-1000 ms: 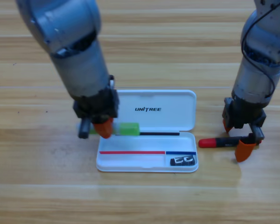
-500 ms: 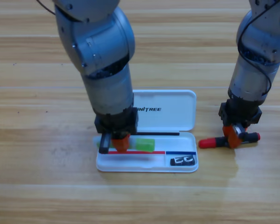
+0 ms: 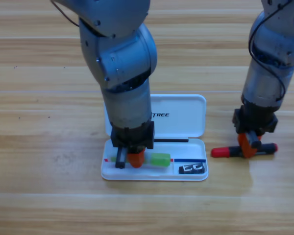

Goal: Clean up eraser and pencils

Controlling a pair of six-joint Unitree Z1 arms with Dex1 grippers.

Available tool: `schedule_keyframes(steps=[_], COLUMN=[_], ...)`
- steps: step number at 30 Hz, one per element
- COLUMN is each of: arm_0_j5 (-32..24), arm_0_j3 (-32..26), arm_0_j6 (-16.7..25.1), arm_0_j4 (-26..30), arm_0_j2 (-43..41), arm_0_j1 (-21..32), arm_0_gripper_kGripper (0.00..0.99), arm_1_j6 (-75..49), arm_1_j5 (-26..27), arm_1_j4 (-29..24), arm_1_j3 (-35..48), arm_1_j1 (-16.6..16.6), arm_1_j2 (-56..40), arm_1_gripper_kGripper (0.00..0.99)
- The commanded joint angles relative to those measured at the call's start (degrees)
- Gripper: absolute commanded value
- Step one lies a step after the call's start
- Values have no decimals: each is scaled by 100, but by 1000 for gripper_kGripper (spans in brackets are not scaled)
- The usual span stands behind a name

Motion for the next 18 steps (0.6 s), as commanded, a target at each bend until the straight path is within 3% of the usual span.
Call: schedule_keyframes(steps=[1, 5, 18], arm_0_j5=[-76, -76, -190], arm_0_j3=[-35, -35, 27], arm_0_j6=[-104, -130, -262], arm_0_j4=[34, 34, 60], arm_0_j2=[347, 355, 373], arm_0_j1=[-108, -108, -100], arm_0_gripper_kGripper=[0, 0, 0], arm_1_j6=[572, 835, 950], arm_1_j5=[-62, -44, -9], arm_1_j4=[771, 1018, 1035], arm_1_j3=[-361, -554, -659], arm_1_j1=[154, 269, 436], arm_1_j2=[-576, -804, -734], arm_1_gripper_kGripper=[0, 0, 0])
